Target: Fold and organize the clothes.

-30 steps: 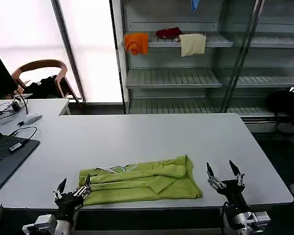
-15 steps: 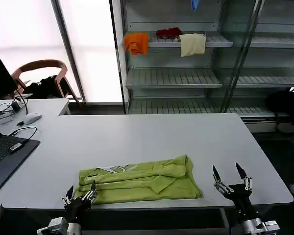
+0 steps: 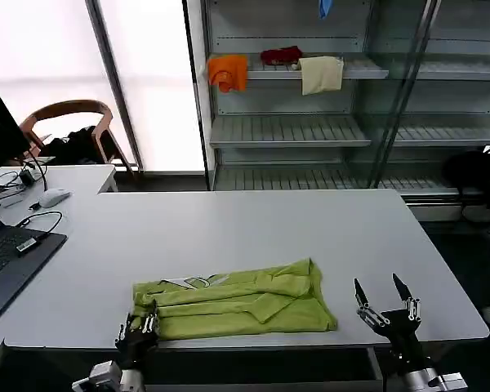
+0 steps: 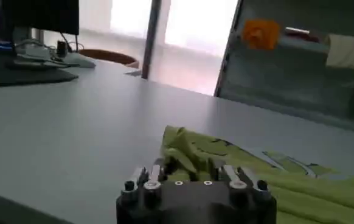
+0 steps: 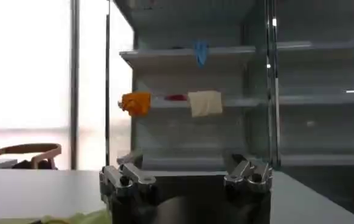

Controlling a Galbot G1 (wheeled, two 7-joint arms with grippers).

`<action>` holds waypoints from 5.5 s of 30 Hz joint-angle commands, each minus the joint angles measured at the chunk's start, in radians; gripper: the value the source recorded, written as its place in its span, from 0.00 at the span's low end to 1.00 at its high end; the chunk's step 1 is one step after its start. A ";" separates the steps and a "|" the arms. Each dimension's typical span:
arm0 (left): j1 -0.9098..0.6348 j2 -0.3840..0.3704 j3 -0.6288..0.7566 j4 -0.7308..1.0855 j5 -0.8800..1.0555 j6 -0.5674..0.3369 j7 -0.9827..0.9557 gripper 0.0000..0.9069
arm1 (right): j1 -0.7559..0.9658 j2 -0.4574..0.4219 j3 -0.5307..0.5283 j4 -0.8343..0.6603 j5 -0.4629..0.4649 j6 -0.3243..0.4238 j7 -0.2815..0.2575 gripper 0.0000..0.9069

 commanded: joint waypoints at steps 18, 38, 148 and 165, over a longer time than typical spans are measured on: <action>-0.055 0.239 -0.262 -0.079 -0.195 0.074 -0.033 0.00 | 0.046 0.014 -0.042 0.014 -0.019 -0.027 0.007 1.00; -0.036 0.245 -0.093 -0.251 0.037 0.048 0.167 0.00 | 0.077 0.020 -0.089 0.008 -0.032 -0.040 0.008 1.00; -0.100 0.166 -0.114 0.071 -0.190 0.131 0.294 0.00 | 0.119 0.024 -0.153 -0.004 -0.058 -0.060 -0.003 1.00; -0.085 0.282 -0.213 -0.020 -0.225 0.098 0.260 0.00 | 0.145 0.021 -0.170 -0.003 -0.056 -0.071 0.000 1.00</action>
